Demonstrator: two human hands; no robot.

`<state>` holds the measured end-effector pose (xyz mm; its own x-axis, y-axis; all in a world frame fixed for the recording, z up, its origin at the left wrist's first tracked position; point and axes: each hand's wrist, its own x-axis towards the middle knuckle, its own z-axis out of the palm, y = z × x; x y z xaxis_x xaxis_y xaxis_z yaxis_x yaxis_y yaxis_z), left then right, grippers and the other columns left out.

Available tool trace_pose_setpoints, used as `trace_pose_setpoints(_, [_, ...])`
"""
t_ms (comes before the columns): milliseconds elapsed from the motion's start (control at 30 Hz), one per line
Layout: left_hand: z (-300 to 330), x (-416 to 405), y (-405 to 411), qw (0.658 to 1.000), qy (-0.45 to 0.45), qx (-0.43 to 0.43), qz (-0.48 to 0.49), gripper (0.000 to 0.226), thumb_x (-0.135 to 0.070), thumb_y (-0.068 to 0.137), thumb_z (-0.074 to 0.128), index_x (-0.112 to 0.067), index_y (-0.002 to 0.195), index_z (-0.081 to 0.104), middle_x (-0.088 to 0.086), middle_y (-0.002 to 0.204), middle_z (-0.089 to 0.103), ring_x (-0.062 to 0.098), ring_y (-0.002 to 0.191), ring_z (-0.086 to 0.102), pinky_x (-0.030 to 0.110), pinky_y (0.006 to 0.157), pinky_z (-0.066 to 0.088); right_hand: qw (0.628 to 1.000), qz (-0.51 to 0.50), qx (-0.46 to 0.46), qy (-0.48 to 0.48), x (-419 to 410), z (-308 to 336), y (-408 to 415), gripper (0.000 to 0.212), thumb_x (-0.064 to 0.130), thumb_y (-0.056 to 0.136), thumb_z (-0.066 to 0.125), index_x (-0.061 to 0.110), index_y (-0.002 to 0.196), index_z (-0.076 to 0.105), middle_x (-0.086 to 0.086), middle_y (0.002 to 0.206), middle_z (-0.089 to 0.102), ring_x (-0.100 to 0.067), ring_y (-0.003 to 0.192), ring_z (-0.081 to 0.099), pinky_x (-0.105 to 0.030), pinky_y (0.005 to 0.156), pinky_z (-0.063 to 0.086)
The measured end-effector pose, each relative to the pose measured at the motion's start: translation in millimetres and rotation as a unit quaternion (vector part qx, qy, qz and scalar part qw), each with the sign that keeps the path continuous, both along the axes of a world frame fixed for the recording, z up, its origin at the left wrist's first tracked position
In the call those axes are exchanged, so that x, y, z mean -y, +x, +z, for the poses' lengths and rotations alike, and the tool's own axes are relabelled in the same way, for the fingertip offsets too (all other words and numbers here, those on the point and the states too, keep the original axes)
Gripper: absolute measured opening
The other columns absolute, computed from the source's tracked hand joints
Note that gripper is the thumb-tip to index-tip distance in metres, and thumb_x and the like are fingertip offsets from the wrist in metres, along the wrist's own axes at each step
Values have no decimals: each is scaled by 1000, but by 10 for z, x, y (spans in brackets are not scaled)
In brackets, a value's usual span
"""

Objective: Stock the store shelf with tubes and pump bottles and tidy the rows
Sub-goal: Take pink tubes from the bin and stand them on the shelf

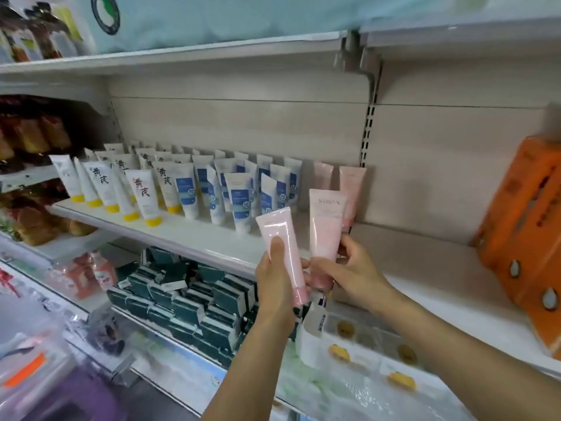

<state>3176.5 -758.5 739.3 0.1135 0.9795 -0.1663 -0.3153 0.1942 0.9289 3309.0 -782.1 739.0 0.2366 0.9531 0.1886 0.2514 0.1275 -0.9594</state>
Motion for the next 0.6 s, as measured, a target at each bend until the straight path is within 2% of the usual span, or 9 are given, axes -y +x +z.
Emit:
trace_pose_setpoints(67, [17, -9, 115, 1000, -5, -5, -21, 47, -45, 101, 38, -3, 109, 58, 12, 67, 64, 19, 43, 59, 25, 41, 46, 1000, -23, 2, -13, -49, -57, 166, 49, 17, 79, 76, 21, 122, 53, 2, 110, 66, -18, 96, 66, -26, 69, 55])
trace_pose_setpoints(200, [42, -163, 271, 999, -6, 9, -49, 43, -42, 101, 41, -4, 115, 56, 13, 72, 64, 20, 45, 54, 26, 43, 45, 995, -95, 20, -14, -209, -91, 468, 40, 15, 81, 74, 21, 114, 53, 2, 102, 65, -11, 89, 63, -18, 61, 51])
trace_pose_setpoints(300, [69, -353, 341, 997, -1, 4, -76, 39, -40, 100, 45, -6, 115, 56, 12, 72, 63, 21, 47, 53, 26, 44, 43, 992, -128, 1, -13, -361, -54, 698, 38, 11, 80, 73, 16, 112, 54, -6, 98, 66, -15, 79, 64, -15, 51, 47])
trace_pose_setpoints(433, [117, -584, 470, 993, -14, 7, -121, 30, -35, 99, 49, -10, 114, 54, 11, 74, 64, 20, 46, 53, 24, 42, 43, 991, -132, -2, 3, -535, 77, 973, 24, 6, 81, 71, 17, 93, 54, -20, 87, 64, -30, 71, 63, -29, 53, 48])
trace_pose_setpoints(500, [117, -668, 544, 991, -13, 9, -134, 31, -34, 98, 51, -7, 112, 54, 11, 73, 64, 19, 45, 53, 23, 41, 42, 987, -160, 8, -8, -660, 103, 1145, 27, 7, 78, 75, 18, 91, 53, -20, 91, 65, -32, 71, 66, -28, 50, 52])
trace_pose_setpoints(600, [94, -789, 598, 990, -15, 6, -140, 34, -34, 98, 52, -2, 108, 55, 10, 71, 63, 19, 44, 52, 23, 40, 42, 976, -215, 24, -33, -861, 50, 1374, 42, 23, 64, 76, 12, 97, 52, -21, 93, 66, -29, 67, 66, -36, 54, 57])
